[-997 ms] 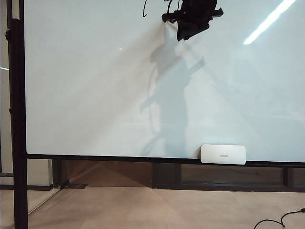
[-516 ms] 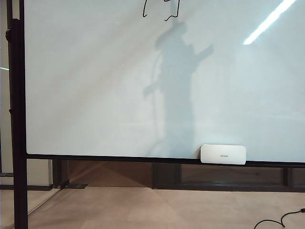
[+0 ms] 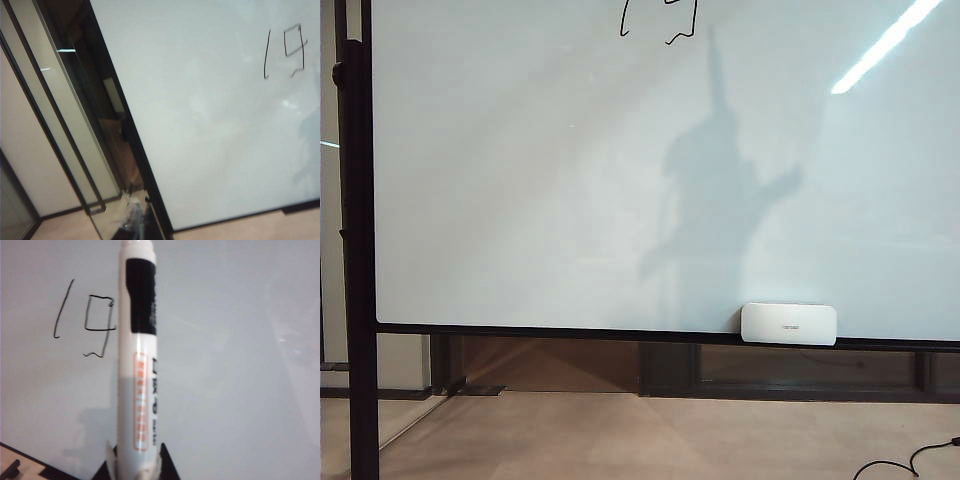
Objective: Reach to the right to find the marker pen, pick it up, and write the number 19 on the whiteboard.
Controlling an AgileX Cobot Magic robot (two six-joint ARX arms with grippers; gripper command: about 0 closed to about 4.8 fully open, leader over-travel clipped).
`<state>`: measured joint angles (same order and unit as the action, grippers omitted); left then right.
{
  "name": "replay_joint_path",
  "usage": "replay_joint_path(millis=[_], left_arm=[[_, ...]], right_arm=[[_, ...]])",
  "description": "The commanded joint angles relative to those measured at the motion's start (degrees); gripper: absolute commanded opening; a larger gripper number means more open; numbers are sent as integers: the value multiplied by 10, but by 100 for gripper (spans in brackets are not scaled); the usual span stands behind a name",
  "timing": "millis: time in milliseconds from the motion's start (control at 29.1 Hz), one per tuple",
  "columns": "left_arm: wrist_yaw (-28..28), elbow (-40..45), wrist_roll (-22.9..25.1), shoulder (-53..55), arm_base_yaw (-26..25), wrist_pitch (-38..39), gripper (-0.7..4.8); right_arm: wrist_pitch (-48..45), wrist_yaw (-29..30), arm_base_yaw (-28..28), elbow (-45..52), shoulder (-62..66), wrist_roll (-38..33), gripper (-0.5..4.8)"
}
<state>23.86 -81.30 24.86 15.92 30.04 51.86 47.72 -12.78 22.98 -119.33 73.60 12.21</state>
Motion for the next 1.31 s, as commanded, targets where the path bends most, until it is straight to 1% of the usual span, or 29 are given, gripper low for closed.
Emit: replay_joint_path(millis=[34,103,172,275,378,447,585,653,791,860,929,1032,1135,1238,1307], left_arm=[[6,-33,-1,1,-2,61,-5],[6,-49,-7,1,-4,88,-5],[9,-64,-24,1,-7,113,-5],[9,-83,-40,1,-16,143,-5],[7,-95,-41,1,-41,159,-5],[-5,-99,-41,0,-66,171,-5],[-69,-98,-43,-2,-117,210,-5],[-89,-98,-50,-3,-137,228,-5],[-130,-96,-94,-16,-175,250,-5],[-166,-94,-129,-27,-190,255,-5],[-186,-83,-163,-40,-206,259,-5],[-193,-53,-192,-62,-226,272,-5],[-242,-18,-224,-83,-256,281,-5],[-296,15,-235,-104,-297,282,-5],[-339,35,-235,-115,-335,280,-5]], right_arm=[[59,-21,0,-2,-44,0,-3],[90,-28,0,-2,-71,0,-3],[109,-28,0,-1,-96,-2,-3],[127,-49,0,-1,-130,-2,-3],[152,-55,0,-1,-172,-23,-3],[172,-55,0,-1,-194,-36,-3],[226,-55,0,16,-245,-34,-3],[261,-56,0,30,-272,-34,-2],[316,-57,0,73,-332,-34,-3],[315,-55,0,110,-374,-45,-3],[315,-51,0,145,-410,-59,-3],[316,-44,0,206,-472,-82,-2],[316,-24,0,267,-532,-106,-2],[316,11,-2,326,-585,-143,-2],[316,33,-6,359,-609,-167,-3]])
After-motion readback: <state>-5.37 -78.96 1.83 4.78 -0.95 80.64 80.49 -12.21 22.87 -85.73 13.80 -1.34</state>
